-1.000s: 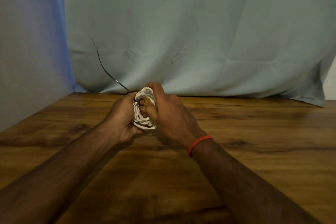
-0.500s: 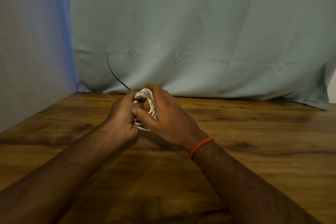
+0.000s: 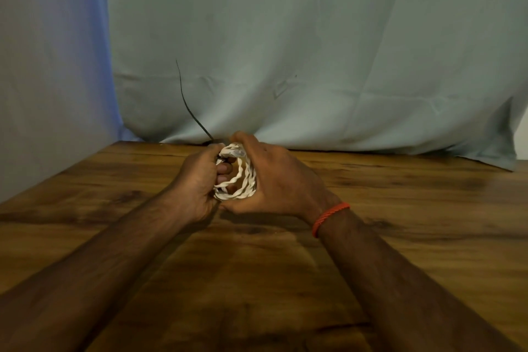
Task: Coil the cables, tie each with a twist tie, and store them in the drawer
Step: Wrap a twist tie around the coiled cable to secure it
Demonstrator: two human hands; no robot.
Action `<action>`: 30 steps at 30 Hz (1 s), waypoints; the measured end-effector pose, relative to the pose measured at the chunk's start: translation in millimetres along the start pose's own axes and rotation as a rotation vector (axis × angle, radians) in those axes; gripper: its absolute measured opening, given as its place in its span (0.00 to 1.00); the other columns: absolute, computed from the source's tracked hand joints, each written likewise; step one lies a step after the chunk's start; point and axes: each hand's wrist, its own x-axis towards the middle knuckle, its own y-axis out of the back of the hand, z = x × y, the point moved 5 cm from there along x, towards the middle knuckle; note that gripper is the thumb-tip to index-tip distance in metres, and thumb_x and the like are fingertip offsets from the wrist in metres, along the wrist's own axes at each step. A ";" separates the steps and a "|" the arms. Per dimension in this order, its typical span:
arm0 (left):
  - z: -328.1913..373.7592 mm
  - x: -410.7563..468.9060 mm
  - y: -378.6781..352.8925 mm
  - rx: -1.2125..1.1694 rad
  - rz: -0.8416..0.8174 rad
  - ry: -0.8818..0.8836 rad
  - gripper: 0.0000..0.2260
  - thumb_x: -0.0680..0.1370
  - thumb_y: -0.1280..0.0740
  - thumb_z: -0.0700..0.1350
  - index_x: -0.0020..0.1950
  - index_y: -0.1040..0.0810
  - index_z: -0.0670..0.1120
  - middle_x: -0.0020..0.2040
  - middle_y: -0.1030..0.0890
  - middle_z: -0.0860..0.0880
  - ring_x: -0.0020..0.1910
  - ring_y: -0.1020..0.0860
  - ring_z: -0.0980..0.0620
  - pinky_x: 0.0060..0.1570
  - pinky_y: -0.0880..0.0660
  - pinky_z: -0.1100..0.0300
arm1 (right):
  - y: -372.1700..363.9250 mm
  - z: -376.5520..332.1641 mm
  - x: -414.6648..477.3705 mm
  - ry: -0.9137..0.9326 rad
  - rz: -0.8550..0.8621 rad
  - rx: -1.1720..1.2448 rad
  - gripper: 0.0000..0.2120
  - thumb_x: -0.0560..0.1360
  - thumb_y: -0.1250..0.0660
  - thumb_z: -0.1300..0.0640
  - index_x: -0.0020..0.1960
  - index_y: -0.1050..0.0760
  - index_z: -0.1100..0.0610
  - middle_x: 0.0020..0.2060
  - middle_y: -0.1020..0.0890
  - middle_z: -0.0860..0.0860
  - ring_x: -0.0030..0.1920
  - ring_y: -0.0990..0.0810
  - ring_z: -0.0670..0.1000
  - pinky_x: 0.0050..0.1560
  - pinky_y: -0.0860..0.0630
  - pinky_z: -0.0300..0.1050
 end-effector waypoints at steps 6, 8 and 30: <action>3.8 -2.2 5.0 0.136 -0.004 -0.091 0.17 0.81 0.36 0.50 0.59 0.19 0.37 0.51 0.20 0.37 0.50 0.22 0.40 0.52 0.25 0.48 | -2.1 2.7 -0.1 0.023 0.056 -0.018 0.37 0.63 0.20 0.42 0.63 0.29 0.58 0.48 0.16 0.49 0.44 0.17 0.49 0.42 0.20 0.47; 8.9 -2.8 2.9 0.163 -0.031 -0.139 0.14 0.81 0.36 0.49 0.54 0.18 0.39 0.51 0.20 0.36 0.50 0.23 0.40 0.55 0.25 0.45 | -1.3 2.0 -0.4 0.027 0.070 -0.013 0.36 0.64 0.20 0.42 0.64 0.29 0.58 0.48 0.16 0.49 0.44 0.17 0.50 0.43 0.20 0.49; 22.6 -10.4 -1.9 0.369 0.080 -0.538 0.22 0.84 0.42 0.50 0.29 0.27 0.52 0.25 0.32 0.51 0.26 0.34 0.50 0.28 0.36 0.58 | -9.4 -0.4 0.8 -0.234 0.266 0.057 0.10 0.86 0.48 0.51 0.59 0.32 0.54 0.30 0.29 0.44 0.27 0.31 0.43 0.29 0.39 0.40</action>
